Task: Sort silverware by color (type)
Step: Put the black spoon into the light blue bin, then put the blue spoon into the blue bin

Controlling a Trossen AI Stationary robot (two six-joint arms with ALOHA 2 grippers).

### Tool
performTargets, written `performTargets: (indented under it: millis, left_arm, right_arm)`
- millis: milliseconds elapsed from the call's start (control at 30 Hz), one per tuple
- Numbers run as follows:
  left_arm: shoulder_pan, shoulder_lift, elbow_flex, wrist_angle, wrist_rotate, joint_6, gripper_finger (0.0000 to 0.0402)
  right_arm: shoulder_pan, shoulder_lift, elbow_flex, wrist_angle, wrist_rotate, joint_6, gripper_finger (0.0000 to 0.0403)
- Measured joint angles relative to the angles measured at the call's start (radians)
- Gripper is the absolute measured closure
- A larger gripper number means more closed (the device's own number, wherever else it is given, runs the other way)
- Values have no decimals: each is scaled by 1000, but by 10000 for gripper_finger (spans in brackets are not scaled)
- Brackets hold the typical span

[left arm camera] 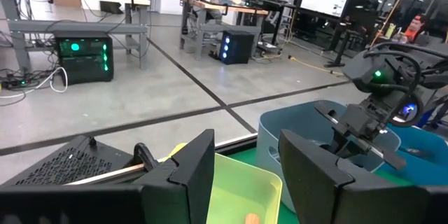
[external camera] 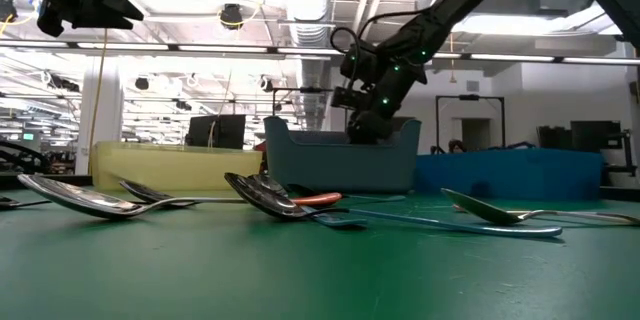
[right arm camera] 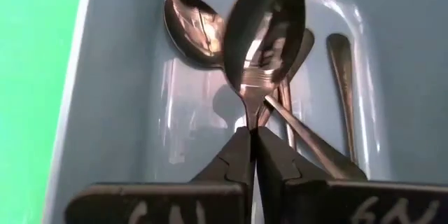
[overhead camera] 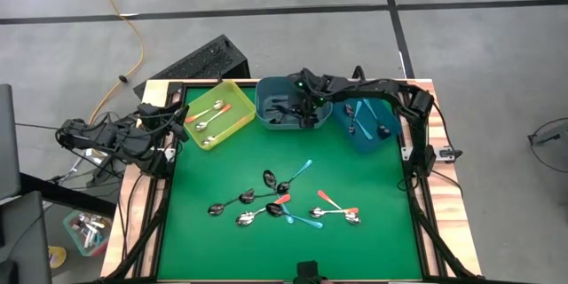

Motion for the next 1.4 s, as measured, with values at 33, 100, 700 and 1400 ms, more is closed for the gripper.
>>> performTargets:
  millis: [33, 100, 700, 1400]
  left_arm:
    - [0, 0, 0, 0, 0, 0, 258]
    - [0, 0, 0, 0, 0, -2, 258]
    - [0, 0, 0, 0, 0, -3, 258]
    - [0, 0, 0, -1, 140, 3, 258]
  right_arm:
    - [0, 0, -4, -2, 0, 0, 367]
    - [0, 0, -8, -2, 1, 0, 361]
    - [11, 2, 160, -191, 81, -1, 356]
    - [205, 0, 911, -932, 85, 213, 356]
